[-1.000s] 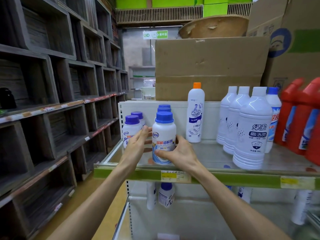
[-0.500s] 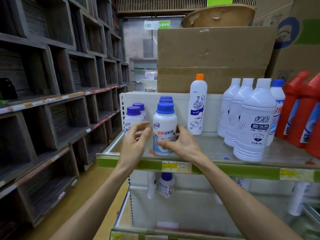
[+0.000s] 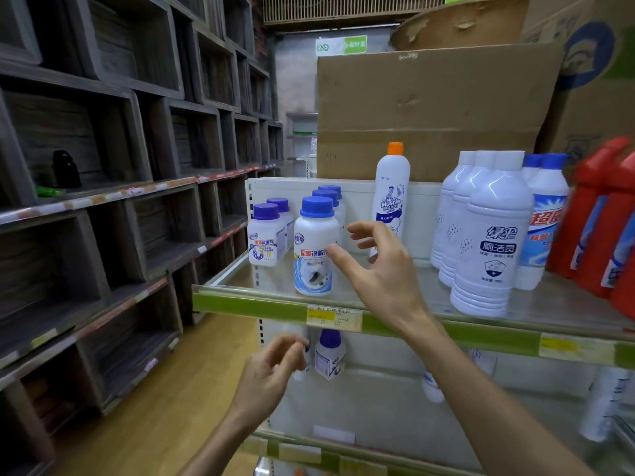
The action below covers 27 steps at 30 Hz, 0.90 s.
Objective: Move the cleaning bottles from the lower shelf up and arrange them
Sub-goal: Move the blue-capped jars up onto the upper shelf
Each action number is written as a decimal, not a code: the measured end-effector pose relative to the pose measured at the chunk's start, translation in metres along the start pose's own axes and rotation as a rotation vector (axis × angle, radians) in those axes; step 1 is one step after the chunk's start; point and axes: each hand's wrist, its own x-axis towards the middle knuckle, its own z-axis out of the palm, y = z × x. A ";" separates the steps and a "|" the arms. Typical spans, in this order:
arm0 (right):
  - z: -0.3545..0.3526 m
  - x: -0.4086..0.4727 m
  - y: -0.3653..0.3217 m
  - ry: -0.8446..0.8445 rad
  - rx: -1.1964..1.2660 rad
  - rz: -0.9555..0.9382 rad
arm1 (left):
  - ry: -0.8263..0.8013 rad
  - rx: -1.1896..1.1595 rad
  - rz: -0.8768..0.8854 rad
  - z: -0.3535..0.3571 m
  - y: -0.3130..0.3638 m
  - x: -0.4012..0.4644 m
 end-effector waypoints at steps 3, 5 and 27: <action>-0.006 -0.025 -0.009 0.024 0.070 -0.043 | -0.017 0.008 -0.144 0.014 -0.030 -0.011; -0.004 -0.045 -0.009 0.031 0.099 -0.088 | -0.014 0.022 -0.219 0.022 -0.053 -0.012; 0.131 -0.166 0.194 -0.098 0.090 0.150 | -0.048 0.158 -0.287 0.077 -0.241 0.068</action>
